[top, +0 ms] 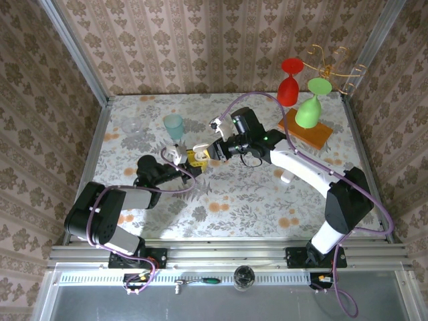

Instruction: Insert wireless bluetooth earbuds into charging case

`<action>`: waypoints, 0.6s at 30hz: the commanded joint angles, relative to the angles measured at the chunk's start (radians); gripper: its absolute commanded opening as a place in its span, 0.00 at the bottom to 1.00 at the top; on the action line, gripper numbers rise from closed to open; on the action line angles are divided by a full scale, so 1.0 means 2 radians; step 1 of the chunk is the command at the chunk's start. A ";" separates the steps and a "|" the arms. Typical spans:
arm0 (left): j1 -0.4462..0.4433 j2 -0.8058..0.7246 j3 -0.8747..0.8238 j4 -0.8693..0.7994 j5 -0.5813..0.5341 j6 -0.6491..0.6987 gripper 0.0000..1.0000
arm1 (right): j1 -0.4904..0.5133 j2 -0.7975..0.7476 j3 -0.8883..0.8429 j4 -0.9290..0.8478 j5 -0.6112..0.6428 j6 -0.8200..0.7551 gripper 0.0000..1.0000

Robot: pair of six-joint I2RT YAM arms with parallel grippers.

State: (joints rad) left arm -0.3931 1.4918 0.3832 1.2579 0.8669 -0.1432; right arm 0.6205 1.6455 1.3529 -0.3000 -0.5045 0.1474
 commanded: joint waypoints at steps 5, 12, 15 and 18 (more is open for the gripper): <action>0.001 -0.019 0.012 0.015 -0.003 -0.005 0.19 | 0.004 -0.001 -0.015 0.004 0.006 0.005 0.25; 0.004 -0.020 0.007 0.015 -0.010 0.013 0.19 | 0.000 -0.051 -0.027 -0.003 0.022 -0.007 0.46; 0.003 -0.020 -0.001 0.015 -0.017 0.048 0.18 | 0.000 -0.064 -0.023 -0.006 0.017 -0.014 0.52; -0.001 -0.019 -0.008 0.015 -0.019 0.080 0.18 | 0.000 -0.056 0.003 -0.017 0.023 -0.008 0.54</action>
State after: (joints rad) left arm -0.3916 1.4742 0.3798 1.2507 0.8356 -0.0692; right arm 0.6220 1.5425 1.3106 -0.2974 -0.4774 0.1387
